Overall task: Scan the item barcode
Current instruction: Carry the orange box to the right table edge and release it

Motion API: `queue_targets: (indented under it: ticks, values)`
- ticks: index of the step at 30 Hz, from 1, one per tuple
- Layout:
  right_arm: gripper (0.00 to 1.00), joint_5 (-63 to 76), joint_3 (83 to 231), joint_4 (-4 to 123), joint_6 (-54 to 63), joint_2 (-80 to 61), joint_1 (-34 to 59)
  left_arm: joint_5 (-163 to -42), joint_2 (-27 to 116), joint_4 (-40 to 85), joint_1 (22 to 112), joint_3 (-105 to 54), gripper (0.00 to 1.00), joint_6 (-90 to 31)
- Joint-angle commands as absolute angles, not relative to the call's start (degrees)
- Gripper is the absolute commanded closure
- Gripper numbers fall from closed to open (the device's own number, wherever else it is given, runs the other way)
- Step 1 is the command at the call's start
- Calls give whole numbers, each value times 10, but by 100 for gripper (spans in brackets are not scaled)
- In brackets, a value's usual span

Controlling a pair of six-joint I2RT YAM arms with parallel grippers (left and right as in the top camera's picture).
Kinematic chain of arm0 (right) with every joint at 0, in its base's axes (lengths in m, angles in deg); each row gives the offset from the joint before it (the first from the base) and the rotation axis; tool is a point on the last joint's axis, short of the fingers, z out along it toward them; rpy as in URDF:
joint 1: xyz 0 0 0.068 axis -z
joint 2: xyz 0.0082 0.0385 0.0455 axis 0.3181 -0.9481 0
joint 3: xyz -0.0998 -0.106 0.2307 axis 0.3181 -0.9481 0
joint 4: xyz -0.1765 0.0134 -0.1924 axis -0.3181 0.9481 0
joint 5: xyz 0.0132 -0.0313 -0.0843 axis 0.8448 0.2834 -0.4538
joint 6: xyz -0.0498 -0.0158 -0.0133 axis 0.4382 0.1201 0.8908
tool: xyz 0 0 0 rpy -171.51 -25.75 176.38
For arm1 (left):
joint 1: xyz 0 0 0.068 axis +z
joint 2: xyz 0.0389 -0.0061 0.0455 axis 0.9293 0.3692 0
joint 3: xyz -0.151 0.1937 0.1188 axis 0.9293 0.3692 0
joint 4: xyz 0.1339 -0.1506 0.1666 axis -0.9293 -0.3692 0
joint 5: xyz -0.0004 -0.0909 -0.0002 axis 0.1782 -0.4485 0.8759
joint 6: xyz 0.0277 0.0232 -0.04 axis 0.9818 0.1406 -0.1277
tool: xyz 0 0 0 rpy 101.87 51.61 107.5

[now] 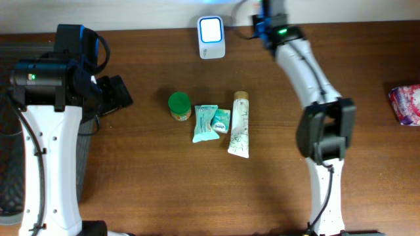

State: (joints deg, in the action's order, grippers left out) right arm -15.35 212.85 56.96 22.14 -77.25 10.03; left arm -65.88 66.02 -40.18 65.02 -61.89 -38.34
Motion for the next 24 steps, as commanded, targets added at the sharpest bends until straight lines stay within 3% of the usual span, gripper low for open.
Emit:
queue_targets:
  ticks: [1,7,11,16,24]
  values:
    - [96,-168,2163,693,112,-724,186,-659,651,-403,652,-625,1,-391]
    - [96,-168,2161,920,99,-723,357,-659,651,-403,652,-625,1,-391]
    - [96,-167,2162,994,-4,-723,459,-659,651,-403,652,-625,1,-391]
    - [96,-167,2162,1043,-102,-719,555,-659,651,-403,652,-625,1,-390]
    - [96,-163,2162,1047,-103,-719,660,-659,651,-403,652,-625,1,-391]
